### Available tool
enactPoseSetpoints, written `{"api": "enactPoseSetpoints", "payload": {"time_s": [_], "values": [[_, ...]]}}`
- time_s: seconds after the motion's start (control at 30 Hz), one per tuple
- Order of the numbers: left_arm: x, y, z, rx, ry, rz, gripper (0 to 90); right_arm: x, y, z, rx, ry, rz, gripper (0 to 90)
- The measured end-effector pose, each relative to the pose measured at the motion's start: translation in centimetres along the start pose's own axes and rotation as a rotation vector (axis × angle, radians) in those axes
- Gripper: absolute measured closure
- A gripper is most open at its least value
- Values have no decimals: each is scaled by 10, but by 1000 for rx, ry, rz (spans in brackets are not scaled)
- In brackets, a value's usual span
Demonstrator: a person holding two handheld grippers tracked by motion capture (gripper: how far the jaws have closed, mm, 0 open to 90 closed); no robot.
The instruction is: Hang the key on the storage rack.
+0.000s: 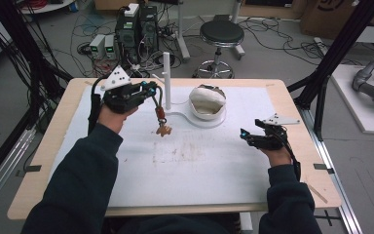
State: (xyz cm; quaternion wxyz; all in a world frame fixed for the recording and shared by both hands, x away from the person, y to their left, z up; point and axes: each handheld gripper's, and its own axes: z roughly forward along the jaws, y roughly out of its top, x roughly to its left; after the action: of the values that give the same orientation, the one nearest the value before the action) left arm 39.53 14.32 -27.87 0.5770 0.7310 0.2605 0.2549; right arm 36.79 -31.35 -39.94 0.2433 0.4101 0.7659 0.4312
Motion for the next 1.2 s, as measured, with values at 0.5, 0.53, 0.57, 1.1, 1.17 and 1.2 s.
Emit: {"api": "enactPoseSetpoints", "payload": {"time_s": [0.5,0.53,0.57,1.1,1.17,1.2], "values": [[27,18,50,73,85,16,841,0,0,0,-3,8,3,263],[28,18,52,77,91,15,840,0,0,0,-1,7,7,263],[30,18,54,79,96,14,840,0,0,0,-2,8,8,263],[47,5,77,132,157,-13,838,-1,-2,-1,-3,16,9,263],[48,3,77,126,157,-26,838,-1,-2,-1,-2,17,7,263],[48,3,77,122,155,-31,837,-1,-2,-1,-2,17,9,263]]}}
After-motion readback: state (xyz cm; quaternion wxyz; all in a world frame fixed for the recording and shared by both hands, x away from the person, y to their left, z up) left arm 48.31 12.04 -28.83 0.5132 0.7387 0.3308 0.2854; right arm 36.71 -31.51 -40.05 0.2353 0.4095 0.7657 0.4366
